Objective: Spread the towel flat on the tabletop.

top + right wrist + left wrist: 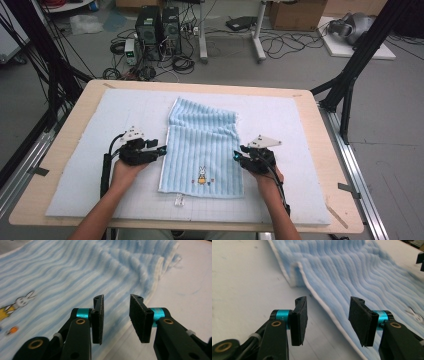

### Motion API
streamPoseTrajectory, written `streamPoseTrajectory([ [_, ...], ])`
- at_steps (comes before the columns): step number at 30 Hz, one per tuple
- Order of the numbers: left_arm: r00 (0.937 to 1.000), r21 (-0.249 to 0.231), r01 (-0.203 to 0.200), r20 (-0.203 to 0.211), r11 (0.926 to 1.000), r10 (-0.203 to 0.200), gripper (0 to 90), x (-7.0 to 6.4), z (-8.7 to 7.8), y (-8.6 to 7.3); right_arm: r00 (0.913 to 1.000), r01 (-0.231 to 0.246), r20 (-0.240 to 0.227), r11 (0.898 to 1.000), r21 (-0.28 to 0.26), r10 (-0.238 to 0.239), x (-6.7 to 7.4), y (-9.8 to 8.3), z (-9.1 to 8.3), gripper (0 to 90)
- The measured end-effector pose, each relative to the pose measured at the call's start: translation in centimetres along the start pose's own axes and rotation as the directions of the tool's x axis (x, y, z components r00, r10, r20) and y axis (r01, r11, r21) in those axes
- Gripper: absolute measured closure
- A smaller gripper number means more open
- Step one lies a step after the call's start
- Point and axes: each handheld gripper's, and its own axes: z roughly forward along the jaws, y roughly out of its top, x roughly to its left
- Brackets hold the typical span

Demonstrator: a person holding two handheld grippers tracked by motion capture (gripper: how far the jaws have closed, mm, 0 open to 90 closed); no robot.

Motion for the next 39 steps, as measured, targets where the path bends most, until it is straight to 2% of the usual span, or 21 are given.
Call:
streamPoseTrajectory([
  [3,0.9998,0.010,-0.010,0.015,0.9999,0.010,49.8,-0.8,-1.0,-0.8,0.9998,0.004,-0.018,1.000,-0.006,-0.004,1.0,-0.7,-0.9,62.3],
  [7,0.9988,0.010,-0.027,0.041,0.9996,0.026,50.2,-2.0,-2.1,-1.5,0.9977,-0.002,-0.068,1.000,-0.017,0.000,2.3,-1.6,-1.9,57.3],
  [11,0.9947,0.004,-0.056,0.087,0.9984,0.055,50.2,-2.8,-2.7,-2.0,0.9943,0.001,-0.107,1.000,-0.007,-0.002,3.5,-2.2,-2.5,55.1],
  [15,0.9890,0.017,-0.080,0.126,0.9967,0.077,51.7,-3.5,-2.8,-2.2,0.9830,0.042,-0.179,0.999,0.002,-0.041,4.7,-2.3,-2.4,55.7],
  [17,0.9841,0.039,-0.096,0.154,0.9946,0.089,55.8,-3.8,-2.6,-2.2,0.9766,0.058,-0.208,0.998,0.018,-0.053,5.2,-2.3,-1.9,58.6],
  [19,0.9799,0.064,-0.116,0.170,0.9911,0.104,58.4,-4.1,-2.2,-2.3,0.9709,0.077,-0.230,0.996,0.044,-0.065,5.6,-2.4,-1.4,62.3],
  [21,0.9778,0.095,-0.139,0.171,0.9857,0.122,59.6,-4.5,-1.7,-2.4,0.9696,0.095,-0.233,0.992,0.079,-0.074,5.8,-2.5,-0.9,66.5],
  [23,0.9746,0.142,-0.182,0.158,0.9730,0.159,60.0,-5.0,-1.2,-2.4,0.9704,0.095,-0.230,0.992,0.079,-0.075,5.7,-2.5,-0.8,70.8],
  [25,0.9700,0.151,-0.223,0.132,0.9630,0.204,62.4,-5.5,-1.1,-2.4,0.9721,0.085,-0.226,0.993,0.085,-0.064,5.7,-2.5,-0.9,77.8],
  [26,0.9692,0.152,-0.234,0.116,0.9604,0.217,65.1,-5.6,-1.2,-2.5,0.9710,0.085,-0.230,0.993,0.085,-0.063,5.7,-2.5,-0.9,80.1],
  [27,0.9681,0.151,-0.241,0.108,0.9587,0.226,71.5,-5.7,-1.3,-2.5,0.9700,0.083,-0.236,0.992,0.091,-0.059,5.7,-2.5,-0.9,82.5],
  [29,0.9675,0.153,-0.237,0.127,0.9595,0.218,84.1,-5.8,-1.5,-2.7,0.9678,0.095,-0.242,0.991,0.097,-0.069,5.9,-2.5,-1.0,84.8],
  [32,0.9660,0.164,-0.232,0.156,0.9588,0.207,86.6,-6.0,-2.1,-2.9,0.9596,0.103,-0.273,0.988,0.113,-0.069,6.0,-2.6,-1.3,85.4],
  [34,0.9656,0.166,-0.220,0.177,0.9614,0.190,86.7,-6.2,-2.5,-3.2,0.9490,0.107,-0.308,0.988,0.115,-0.067,6.0,-2.8,-1.6,85.3],
  [36,0.9621,0.174,-0.219,0.203,0.9602,0.182,86.8,-6.4,-3.1,-3.5,0.9387,0.110,-0.339,0.987,0.118,-0.064,5.9,-2.9,-1.9,85.3],
  [39,0.9593,0.170,-0.208,0.227,0.9631,0.167,86.6,-6.8,-4.0,-4.3,0.9236,0.120,-0.378,0.985,0.123,-0.065,6.0,-3.2,-2.2,85.3],
])
